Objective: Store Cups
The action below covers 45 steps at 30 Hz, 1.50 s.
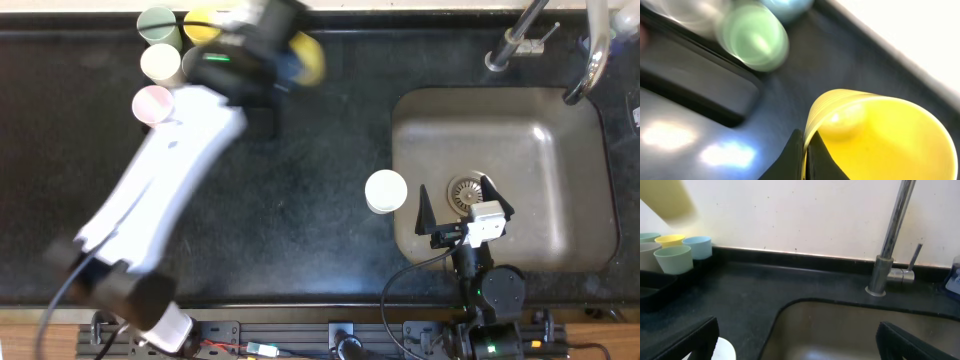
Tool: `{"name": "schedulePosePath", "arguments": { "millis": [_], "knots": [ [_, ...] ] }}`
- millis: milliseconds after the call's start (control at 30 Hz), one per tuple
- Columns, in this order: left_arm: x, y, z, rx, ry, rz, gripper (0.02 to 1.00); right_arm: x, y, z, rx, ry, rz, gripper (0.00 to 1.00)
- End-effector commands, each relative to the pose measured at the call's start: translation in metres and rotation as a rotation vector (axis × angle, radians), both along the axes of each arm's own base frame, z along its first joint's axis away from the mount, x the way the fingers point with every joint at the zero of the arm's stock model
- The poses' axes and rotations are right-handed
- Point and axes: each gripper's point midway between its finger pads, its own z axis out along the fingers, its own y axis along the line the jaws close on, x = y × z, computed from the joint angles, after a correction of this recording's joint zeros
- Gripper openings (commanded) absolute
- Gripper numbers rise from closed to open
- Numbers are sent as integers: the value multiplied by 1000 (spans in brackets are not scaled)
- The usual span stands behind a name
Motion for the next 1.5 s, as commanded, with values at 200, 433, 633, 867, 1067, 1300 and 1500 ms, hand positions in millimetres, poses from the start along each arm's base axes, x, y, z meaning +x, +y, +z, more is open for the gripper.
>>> {"name": "schedulePosePath", "arguments": {
  "millis": [200,433,633,867,1067,1300,1500],
  "knots": [
    [-30,170,34,-187,68,799,36,0,0,-4,7,2,0,998],
    [-65,192,10,-159,217,1021,38,0,0,-4,7,2,0,998],
    [-54,186,-27,-110,306,1032,38,0,0,-4,7,2,0,998],
    [-44,185,-51,-78,346,1038,38,0,0,-4,7,2,0,998],
    [-41,184,-72,-44,393,1042,38,0,0,-4,7,2,0,996],
    [-35,185,-90,-15,413,1046,36,0,0,-4,7,2,0,996],
    [-29,183,-103,-10,420,1047,36,0,0,-4,7,2,0,998]
  ]
}}
